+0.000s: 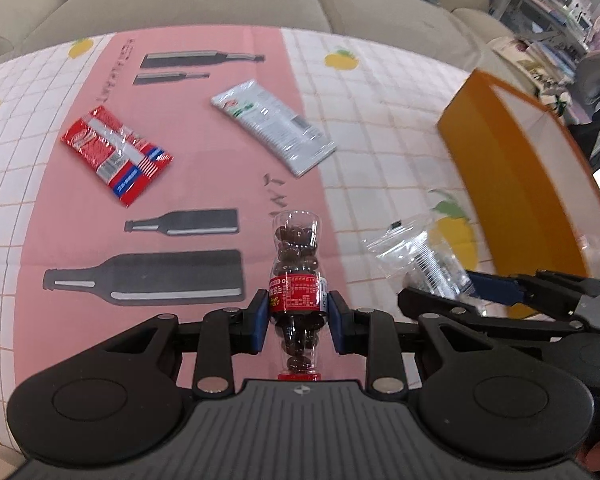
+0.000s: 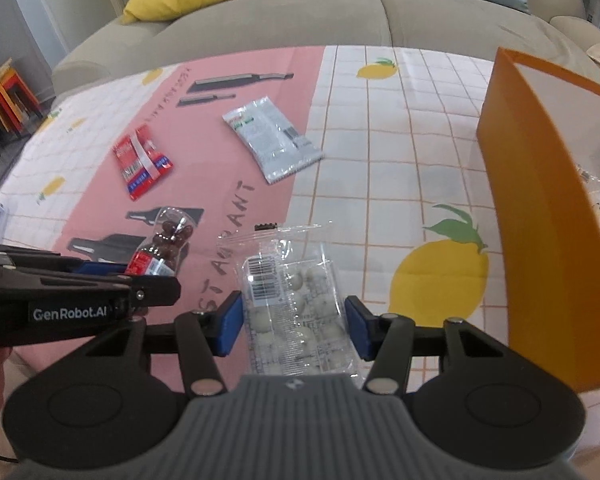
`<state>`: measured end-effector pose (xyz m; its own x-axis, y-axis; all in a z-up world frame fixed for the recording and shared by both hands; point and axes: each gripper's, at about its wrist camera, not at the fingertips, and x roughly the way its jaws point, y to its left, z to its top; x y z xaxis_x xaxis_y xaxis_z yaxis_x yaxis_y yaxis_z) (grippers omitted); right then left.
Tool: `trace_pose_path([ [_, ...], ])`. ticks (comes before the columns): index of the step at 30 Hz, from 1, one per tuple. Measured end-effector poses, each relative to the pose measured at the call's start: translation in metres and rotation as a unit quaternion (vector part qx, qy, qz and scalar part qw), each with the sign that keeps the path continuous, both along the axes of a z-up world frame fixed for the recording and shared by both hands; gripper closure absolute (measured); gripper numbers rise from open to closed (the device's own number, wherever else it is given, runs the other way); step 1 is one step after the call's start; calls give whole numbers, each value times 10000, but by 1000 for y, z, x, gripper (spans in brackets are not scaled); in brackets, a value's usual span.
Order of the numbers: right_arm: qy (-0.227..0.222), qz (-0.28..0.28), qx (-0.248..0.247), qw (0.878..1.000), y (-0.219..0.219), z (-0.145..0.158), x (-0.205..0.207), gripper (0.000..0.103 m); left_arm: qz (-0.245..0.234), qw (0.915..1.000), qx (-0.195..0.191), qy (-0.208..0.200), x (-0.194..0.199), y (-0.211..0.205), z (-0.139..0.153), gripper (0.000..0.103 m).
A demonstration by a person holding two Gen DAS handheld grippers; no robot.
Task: Organize snacks
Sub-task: 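Carry the bottle and white-ball pack over the orange box and release them inside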
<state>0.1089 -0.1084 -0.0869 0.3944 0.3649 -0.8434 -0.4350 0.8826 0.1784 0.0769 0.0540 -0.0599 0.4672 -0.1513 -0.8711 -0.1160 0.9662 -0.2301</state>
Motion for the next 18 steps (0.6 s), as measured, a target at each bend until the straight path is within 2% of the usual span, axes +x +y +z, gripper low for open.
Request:
trace_pose_path([
  [10,-111,-20,325,9994,-46,53,-7,50,-418,9981,-124,-441,4,-42,55,69],
  [18,-502,-178,268,9982,-105,104,4,50,-1008,9921,-288,-692,31,-93,89,69],
])
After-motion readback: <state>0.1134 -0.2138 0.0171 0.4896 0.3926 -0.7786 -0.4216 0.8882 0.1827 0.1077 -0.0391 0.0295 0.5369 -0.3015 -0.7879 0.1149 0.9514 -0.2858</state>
